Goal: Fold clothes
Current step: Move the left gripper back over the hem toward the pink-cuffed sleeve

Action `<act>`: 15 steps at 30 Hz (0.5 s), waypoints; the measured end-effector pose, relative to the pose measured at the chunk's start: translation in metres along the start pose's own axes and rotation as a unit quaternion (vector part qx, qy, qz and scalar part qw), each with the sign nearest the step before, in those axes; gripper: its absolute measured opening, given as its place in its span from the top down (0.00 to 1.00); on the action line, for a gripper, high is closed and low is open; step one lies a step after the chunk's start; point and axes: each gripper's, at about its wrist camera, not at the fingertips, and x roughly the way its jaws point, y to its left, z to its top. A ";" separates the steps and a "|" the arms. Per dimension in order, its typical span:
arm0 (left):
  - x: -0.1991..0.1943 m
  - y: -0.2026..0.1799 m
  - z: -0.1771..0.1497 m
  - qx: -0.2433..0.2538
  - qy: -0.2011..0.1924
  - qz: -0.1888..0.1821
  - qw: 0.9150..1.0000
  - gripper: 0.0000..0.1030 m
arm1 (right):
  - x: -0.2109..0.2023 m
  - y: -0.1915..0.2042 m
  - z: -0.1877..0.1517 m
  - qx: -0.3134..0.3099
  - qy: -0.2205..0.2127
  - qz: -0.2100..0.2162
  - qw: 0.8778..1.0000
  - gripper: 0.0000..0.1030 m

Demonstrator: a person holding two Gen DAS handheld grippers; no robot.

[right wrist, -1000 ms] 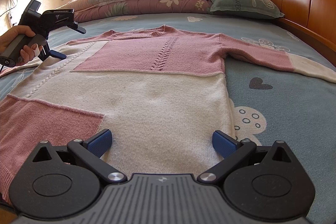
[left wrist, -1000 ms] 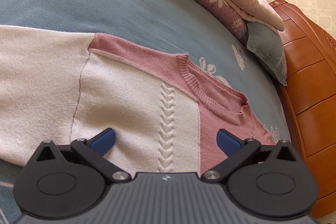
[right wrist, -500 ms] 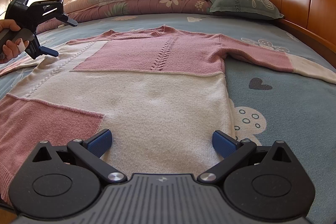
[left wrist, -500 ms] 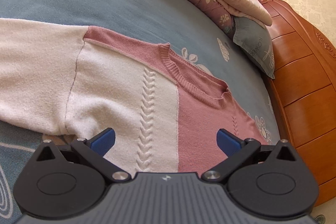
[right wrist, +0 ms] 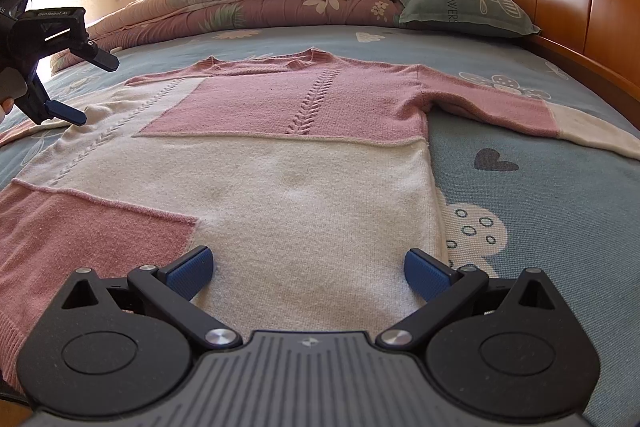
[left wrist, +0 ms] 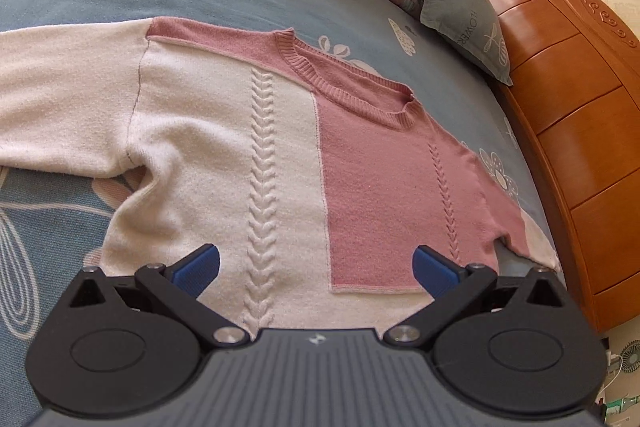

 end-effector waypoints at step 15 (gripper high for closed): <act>-0.043 -0.009 -0.104 0.064 -0.012 0.022 0.998 0.01 | -0.018 0.025 0.034 0.068 0.016 0.063 0.996 0.00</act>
